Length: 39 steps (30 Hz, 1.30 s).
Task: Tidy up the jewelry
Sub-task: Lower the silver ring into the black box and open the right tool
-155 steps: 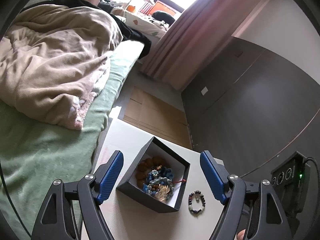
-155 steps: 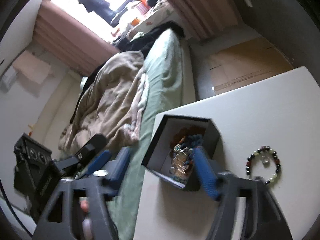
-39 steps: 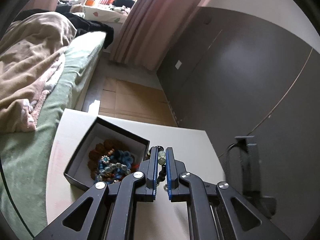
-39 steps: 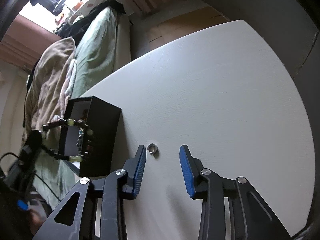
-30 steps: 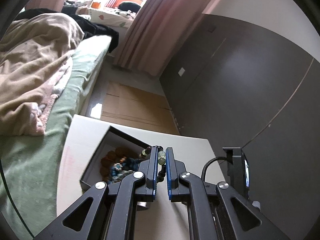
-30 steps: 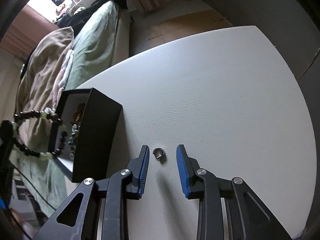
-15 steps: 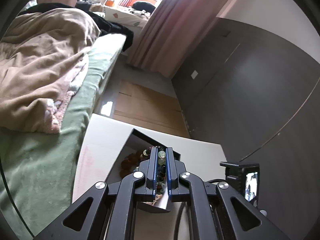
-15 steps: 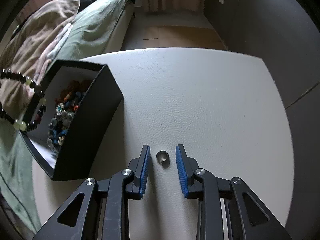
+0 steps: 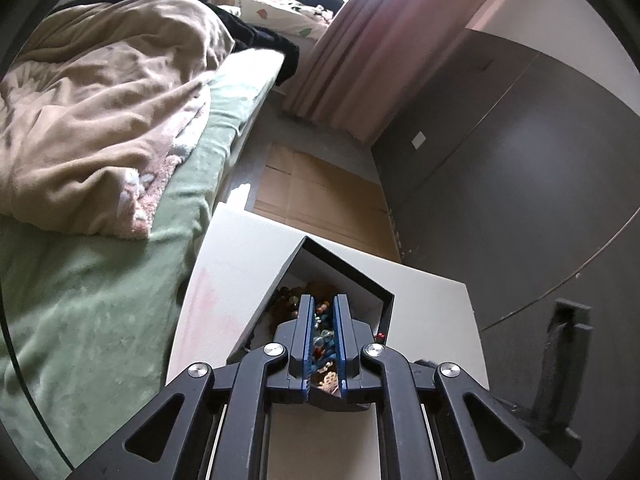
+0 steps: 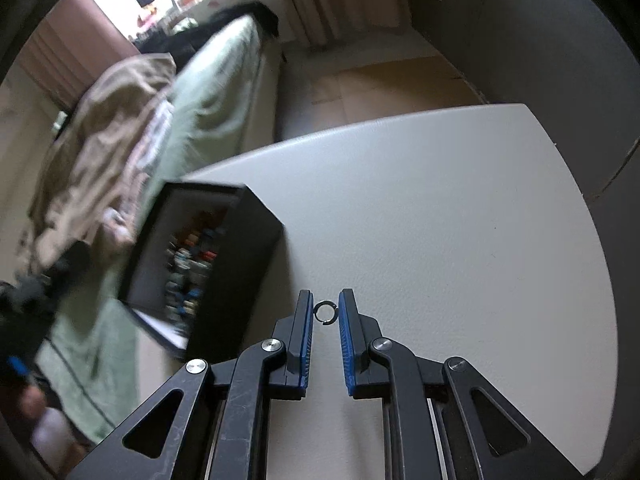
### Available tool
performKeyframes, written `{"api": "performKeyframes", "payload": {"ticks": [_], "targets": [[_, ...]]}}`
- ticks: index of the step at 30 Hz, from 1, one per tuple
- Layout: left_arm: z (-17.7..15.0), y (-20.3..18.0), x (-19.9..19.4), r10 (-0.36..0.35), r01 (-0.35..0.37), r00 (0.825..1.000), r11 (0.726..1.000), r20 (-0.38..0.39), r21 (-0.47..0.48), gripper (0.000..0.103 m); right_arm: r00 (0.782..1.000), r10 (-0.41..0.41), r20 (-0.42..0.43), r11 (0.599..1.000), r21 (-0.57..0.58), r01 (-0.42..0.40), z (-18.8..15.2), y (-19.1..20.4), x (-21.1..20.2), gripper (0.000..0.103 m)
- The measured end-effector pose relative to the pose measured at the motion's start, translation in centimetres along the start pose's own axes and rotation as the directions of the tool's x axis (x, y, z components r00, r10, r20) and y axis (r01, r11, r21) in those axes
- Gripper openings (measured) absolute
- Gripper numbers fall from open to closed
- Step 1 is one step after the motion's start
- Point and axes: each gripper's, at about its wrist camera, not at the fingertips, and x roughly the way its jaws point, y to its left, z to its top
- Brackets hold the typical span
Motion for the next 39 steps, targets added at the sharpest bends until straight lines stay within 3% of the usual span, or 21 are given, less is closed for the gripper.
{"api": "performKeyframes", "payload": {"ticks": [1, 3, 5, 8, 19, 24, 27, 29, 30, 31, 33, 36, 39], "targets": [[0.0, 0.0, 0.0, 0.003, -0.003, 1.000, 1.000, -0.003, 0.001, 0.015, 1.000, 0.023, 0.012, 1.000, 0.006, -0.023, 0.1, 0.0, -0.3, 0.014], [-0.1, 0.1, -0.2, 0.005, -0.005, 1.000, 1.000, -0.004, -0.001, 0.032, 0.996, 0.075, 0.039, 0.997, 0.015, -0.075, 0.1, 0.1, -1.0, 0.014], [-0.2, 0.3, -0.9, 0.003, -0.003, 1.000, 1.000, 0.026, -0.007, 0.058, 0.991, 0.121, 0.061, 0.992, 0.018, -0.122, 0.2, 0.4, -1.5, 0.014], [0.0, 0.4, -1.8, 0.014, -0.014, 0.998, 1.000, 0.067, 0.002, 0.070, 0.980, 0.182, 0.084, 0.983, 0.016, -0.184, 0.4, 1.3, -1.8, 0.014], [0.7, 2.2, -2.2, 0.082, -0.080, 0.993, 0.996, 0.086, -0.026, 0.086, 0.923, 0.371, 0.104, 0.928, -0.002, -0.373, 0.7, 4.6, -1.5, 0.014], [0.9, 3.0, -2.4, 0.081, -0.076, 0.993, 0.996, 0.086, -0.057, 0.086, 0.882, 0.457, 0.114, 0.888, -0.008, -0.459, 1.3, 6.2, -0.9, 0.015], [0.9, 3.1, -2.4, 0.082, -0.077, 0.993, 0.995, 0.085, -0.060, 0.086, 0.872, 0.479, 0.102, 0.877, -0.021, -0.479, 1.4, 7.3, -0.1, 0.015], [0.8, 3.1, -2.5, 0.084, -0.080, 0.992, 0.995, 0.088, -0.057, 0.088, 0.866, 0.493, 0.079, 0.870, -0.011, -0.494, 1.4, 7.6, 0.5, 0.026], [0.8, 3.2, -2.7, 0.081, -0.075, 0.992, 0.995, 0.096, -0.067, 0.088, 0.860, 0.506, 0.058, 0.862, 0.005, -0.507, 1.5, 7.6, 0.9, 0.049], [0.9, 3.3, -2.8, 0.084, -0.078, 0.992, 0.995, 0.095, -0.067, 0.089, 0.857, 0.513, 0.049, 0.857, 0.024, -0.514, 1.5, 7.5, 1.1, 0.056], [0.8, 3.3, -2.8, 0.084, -0.078, 0.992, 0.995, 0.095, -0.060, 0.089, 0.867, 0.492, 0.079, 0.867, 0.047, -0.497, 1.4, 6.8, 0.9, 0.062], [0.6, 3.0, -3.0, 0.079, -0.075, 0.993, 0.996, 0.091, -0.054, 0.089, 0.873, 0.479, 0.091, 0.871, 0.069, -0.486, 1.5, 5.6, 0.4, 0.063], [0.4, 2.8, -3.2, 0.074, -0.070, 0.993, 0.996, 0.096, -0.047, 0.089, 0.900, 0.425, 0.100, 0.898, 0.077, -0.433, 1.3, 4.5, -0.1, 0.063]]}}
